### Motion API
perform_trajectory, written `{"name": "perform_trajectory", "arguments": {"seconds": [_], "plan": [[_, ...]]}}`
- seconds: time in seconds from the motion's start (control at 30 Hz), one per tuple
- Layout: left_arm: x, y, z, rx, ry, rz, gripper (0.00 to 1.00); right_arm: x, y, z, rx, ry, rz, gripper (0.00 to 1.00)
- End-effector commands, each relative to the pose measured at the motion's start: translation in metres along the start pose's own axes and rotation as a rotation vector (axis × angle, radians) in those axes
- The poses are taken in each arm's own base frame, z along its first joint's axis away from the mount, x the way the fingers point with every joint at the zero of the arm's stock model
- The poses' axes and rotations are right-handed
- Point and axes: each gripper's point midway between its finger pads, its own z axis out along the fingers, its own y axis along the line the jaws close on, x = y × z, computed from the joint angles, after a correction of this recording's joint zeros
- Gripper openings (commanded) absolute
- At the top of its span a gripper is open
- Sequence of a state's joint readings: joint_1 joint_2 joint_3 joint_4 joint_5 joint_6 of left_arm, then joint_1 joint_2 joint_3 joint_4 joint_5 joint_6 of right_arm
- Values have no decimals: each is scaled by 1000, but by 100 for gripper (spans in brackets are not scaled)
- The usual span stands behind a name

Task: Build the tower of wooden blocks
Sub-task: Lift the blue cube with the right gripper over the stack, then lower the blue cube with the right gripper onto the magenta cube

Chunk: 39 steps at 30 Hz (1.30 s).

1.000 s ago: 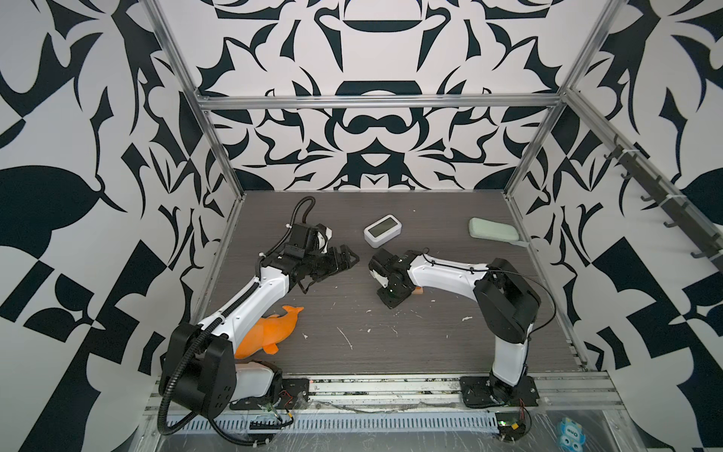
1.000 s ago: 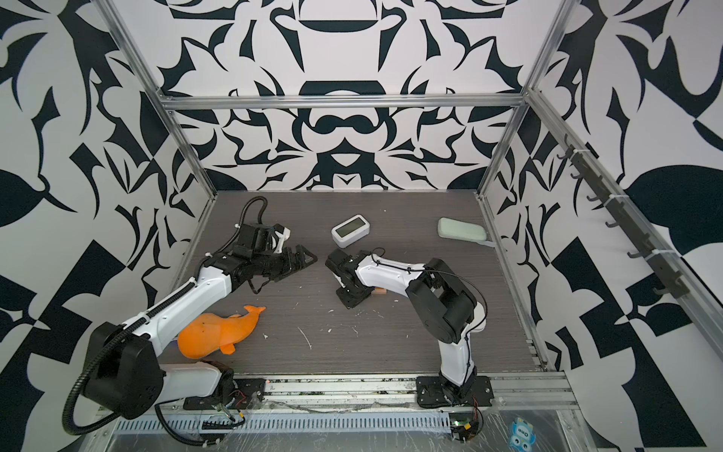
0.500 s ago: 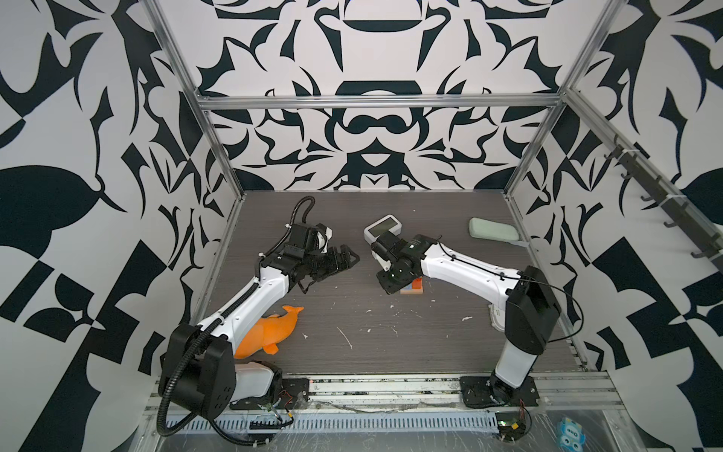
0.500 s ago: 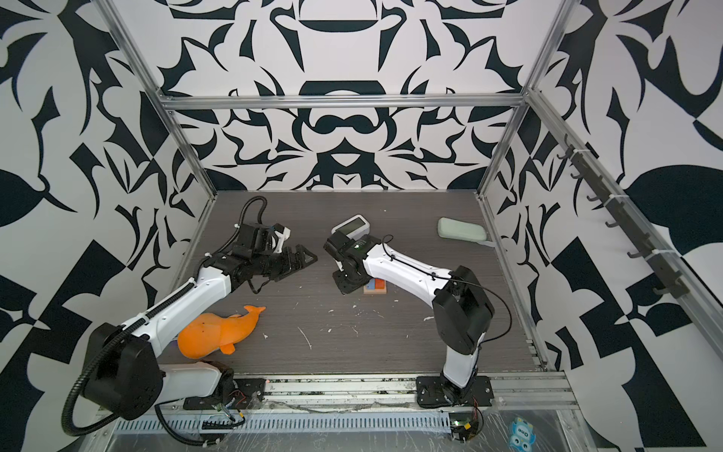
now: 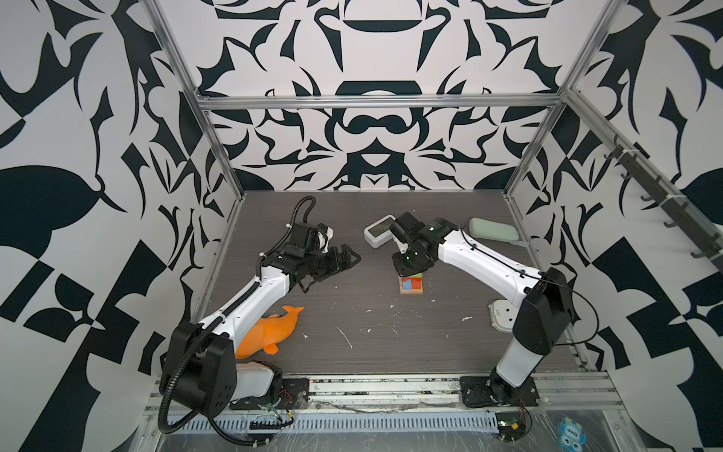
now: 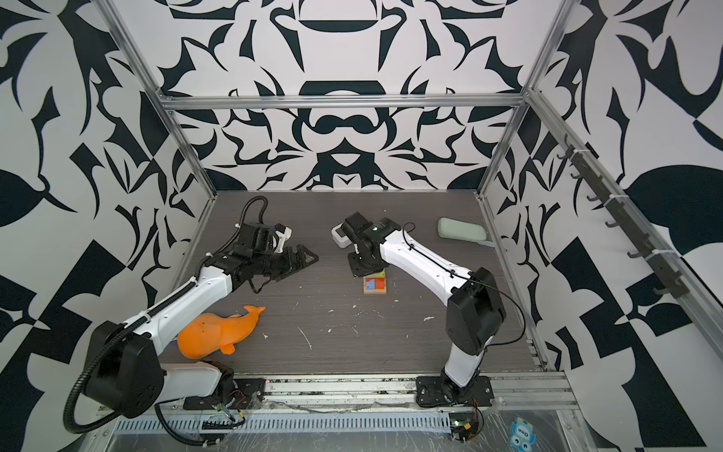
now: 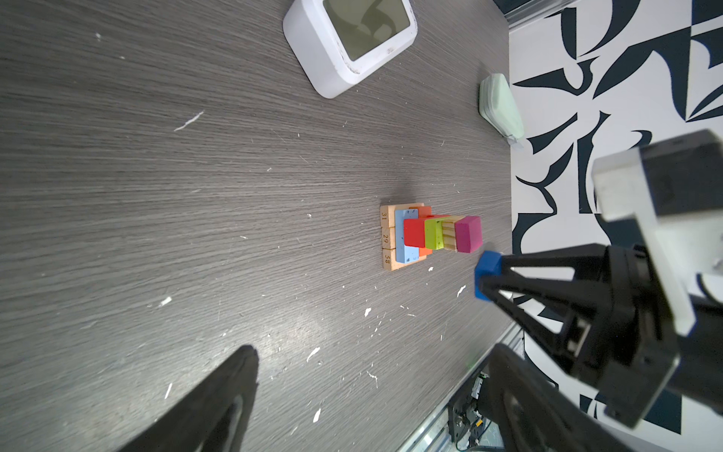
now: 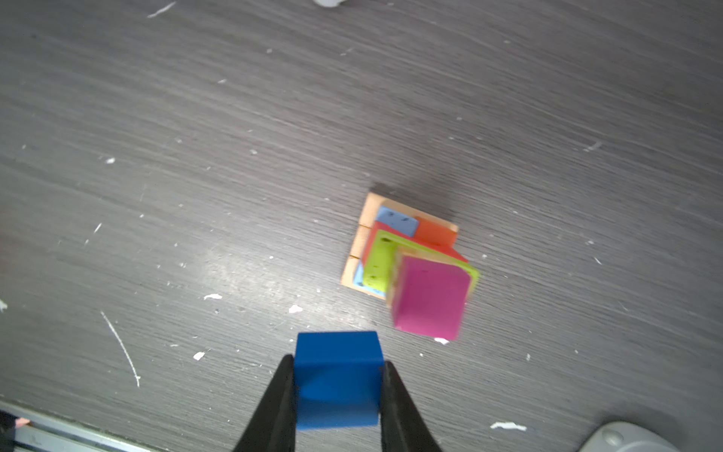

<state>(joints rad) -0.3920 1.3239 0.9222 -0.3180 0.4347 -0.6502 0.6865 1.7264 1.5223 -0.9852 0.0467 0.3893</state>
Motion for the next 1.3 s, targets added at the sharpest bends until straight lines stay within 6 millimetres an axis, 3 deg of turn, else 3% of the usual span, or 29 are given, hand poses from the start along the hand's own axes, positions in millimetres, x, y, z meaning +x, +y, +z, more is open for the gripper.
{"name": "perform_trajectory", "arguments": {"seconds": [0.0, 0.3, 1.27], "plan": [[1, 1, 1, 8, 6, -1, 95, -8, -10, -23, 11, -43, 45, 30], [1, 1, 1, 8, 7, -3, 95, -14, -25, -18, 62, -38, 75, 31], [4, 4, 0, 2, 6, -6, 94, -17, -35, 8, 65, 5, 93, 31]]}}
